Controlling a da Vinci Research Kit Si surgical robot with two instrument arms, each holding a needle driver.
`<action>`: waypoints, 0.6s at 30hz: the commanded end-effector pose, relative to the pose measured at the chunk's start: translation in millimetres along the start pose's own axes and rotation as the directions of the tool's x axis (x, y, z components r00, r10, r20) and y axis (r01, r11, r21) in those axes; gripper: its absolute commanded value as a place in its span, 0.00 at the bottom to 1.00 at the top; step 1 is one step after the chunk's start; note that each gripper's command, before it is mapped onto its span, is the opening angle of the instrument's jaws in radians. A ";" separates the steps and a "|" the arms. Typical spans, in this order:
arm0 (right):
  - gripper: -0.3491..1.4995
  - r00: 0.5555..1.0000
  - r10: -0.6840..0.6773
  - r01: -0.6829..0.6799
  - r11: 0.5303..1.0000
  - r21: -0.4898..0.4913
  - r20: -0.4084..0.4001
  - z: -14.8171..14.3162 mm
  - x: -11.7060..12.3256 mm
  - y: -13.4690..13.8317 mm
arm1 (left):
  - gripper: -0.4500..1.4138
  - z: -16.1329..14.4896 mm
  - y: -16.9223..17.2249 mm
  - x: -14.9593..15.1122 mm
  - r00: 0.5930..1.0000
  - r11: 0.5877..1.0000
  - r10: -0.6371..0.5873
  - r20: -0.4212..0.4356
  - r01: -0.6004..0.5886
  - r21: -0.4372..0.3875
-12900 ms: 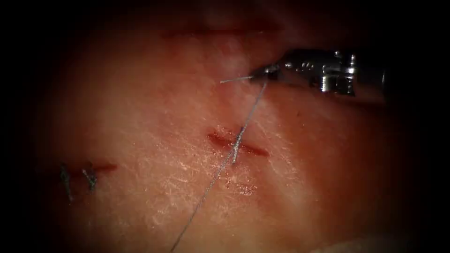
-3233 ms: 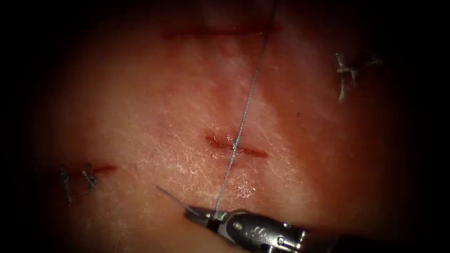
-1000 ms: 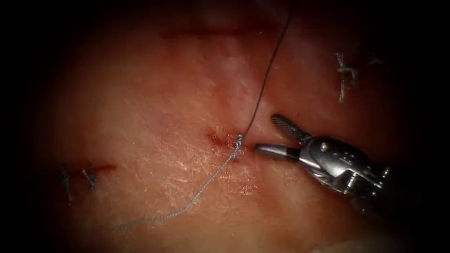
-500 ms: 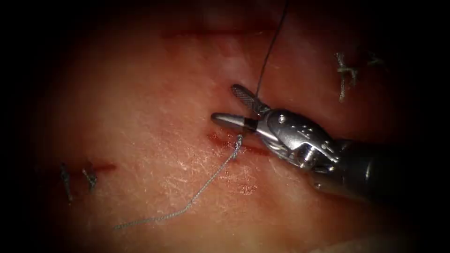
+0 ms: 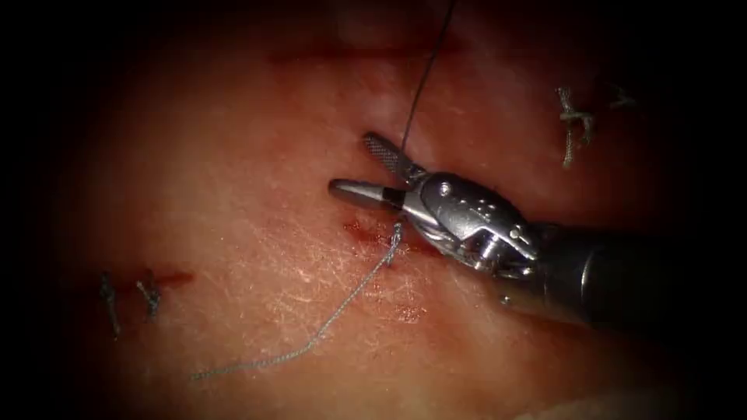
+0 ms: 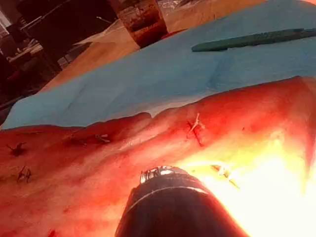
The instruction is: Wound Closure
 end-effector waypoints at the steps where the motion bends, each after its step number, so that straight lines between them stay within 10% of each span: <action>1: 0.97 1.000 -0.005 0.005 1.000 0.004 -0.001 0.9 -0.8 0.2 | 0.00 0.2 -0.3 0.6 1.000 1.000 0.008 -0.004 -0.008 0.004; 18: 0.82 1.000 -0.026 0.025 0.997 0.072 0.004 1.2 -1.8 -0.3 | 0.00 -0.9 1.2 1.5 1.000 1.000 0.020 -0.002 -0.020 0.009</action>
